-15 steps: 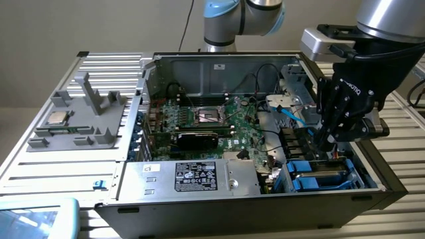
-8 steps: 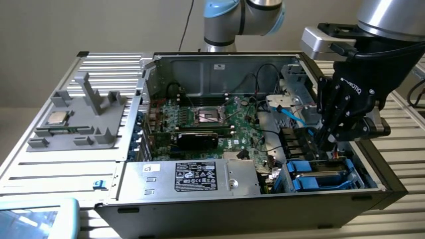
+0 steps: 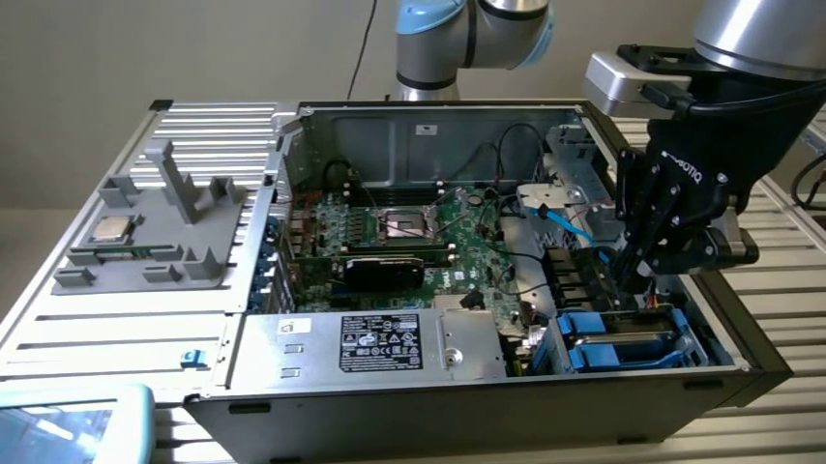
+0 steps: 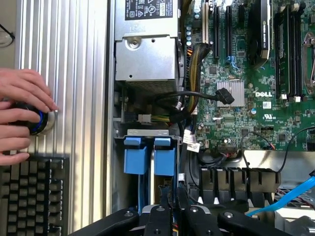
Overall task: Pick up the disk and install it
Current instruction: 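Insert the second disk wire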
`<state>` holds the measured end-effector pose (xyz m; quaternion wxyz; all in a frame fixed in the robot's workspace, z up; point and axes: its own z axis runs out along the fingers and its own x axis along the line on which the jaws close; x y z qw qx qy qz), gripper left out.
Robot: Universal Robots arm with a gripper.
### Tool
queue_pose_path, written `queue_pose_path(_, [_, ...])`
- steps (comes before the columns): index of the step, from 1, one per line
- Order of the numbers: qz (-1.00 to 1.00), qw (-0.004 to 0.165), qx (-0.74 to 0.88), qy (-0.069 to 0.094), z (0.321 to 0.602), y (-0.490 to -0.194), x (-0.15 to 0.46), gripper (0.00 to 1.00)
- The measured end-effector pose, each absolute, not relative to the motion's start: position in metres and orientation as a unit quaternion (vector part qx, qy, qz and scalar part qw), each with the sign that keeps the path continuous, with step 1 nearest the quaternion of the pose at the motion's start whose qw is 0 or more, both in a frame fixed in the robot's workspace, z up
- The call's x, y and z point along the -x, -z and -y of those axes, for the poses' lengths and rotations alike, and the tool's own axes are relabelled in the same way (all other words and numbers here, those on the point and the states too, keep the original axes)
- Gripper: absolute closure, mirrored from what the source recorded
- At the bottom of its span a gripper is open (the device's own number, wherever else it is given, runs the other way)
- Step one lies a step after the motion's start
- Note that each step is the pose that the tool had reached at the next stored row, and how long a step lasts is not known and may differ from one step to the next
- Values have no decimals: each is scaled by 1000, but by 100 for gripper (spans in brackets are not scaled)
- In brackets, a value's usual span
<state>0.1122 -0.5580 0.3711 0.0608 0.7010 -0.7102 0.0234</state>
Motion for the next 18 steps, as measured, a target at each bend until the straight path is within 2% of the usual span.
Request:
queue_pose_path(14, [710,50,-702,-12,566,-367,-111,84])
queue_pose_path(18, [711,37,-702,1,570,-365,-111,84])
